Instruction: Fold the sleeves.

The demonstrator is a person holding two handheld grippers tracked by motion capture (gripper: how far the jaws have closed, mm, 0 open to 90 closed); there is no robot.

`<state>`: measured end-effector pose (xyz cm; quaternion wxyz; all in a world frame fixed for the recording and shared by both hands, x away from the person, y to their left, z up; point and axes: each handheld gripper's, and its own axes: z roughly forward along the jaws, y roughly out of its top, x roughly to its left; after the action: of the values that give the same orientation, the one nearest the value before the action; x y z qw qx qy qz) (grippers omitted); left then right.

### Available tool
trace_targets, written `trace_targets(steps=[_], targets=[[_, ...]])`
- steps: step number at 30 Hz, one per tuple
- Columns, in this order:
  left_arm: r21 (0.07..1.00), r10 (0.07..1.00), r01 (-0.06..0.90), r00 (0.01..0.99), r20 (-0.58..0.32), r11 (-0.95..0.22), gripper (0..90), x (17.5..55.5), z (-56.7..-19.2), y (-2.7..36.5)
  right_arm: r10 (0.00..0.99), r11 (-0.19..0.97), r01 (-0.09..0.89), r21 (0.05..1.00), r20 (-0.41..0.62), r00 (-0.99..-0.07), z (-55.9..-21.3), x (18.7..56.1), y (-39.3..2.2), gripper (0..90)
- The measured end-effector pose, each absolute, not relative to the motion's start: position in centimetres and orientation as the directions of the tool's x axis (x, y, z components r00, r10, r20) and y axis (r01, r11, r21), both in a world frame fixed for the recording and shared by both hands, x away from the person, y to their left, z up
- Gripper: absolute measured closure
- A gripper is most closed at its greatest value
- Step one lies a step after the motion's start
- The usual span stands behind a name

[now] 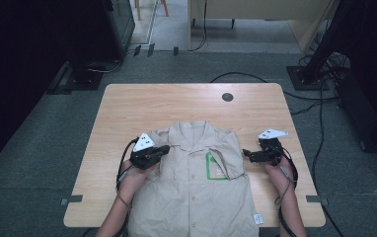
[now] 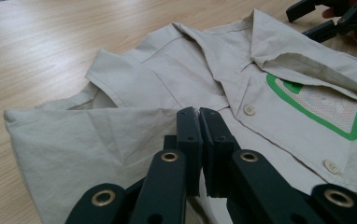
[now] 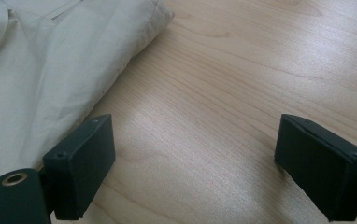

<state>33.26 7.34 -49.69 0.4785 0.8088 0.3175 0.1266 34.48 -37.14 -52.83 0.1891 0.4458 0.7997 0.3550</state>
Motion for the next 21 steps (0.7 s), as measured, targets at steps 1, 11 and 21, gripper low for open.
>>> trace_targets(steps=[1, 11, 21], targets=[[0.852, 0.633, 0.395, 0.767, -0.101, -0.343, 87.1, 33.29, -49.75, 7.32, 0.847, 0.351, 0.579, 0.736, 0.014, -0.531, -52.82, 34.48, -37.13, 11.9], [0.842, 0.643, 0.416, 0.758, -0.113, -0.344, 86.1, 33.66, -50.28, 7.22, 0.846, 0.353, 0.577, 0.737, 0.013, -0.533, -52.83, 34.49, -37.12, 12.0], [0.833, 0.645, 0.43, 0.755, -0.119, -0.349, 83.8, 33.81, -50.7, 7.01, 0.846, 0.353, 0.577, 0.737, 0.013, -0.534, -52.83, 34.49, -37.12, 11.9]])
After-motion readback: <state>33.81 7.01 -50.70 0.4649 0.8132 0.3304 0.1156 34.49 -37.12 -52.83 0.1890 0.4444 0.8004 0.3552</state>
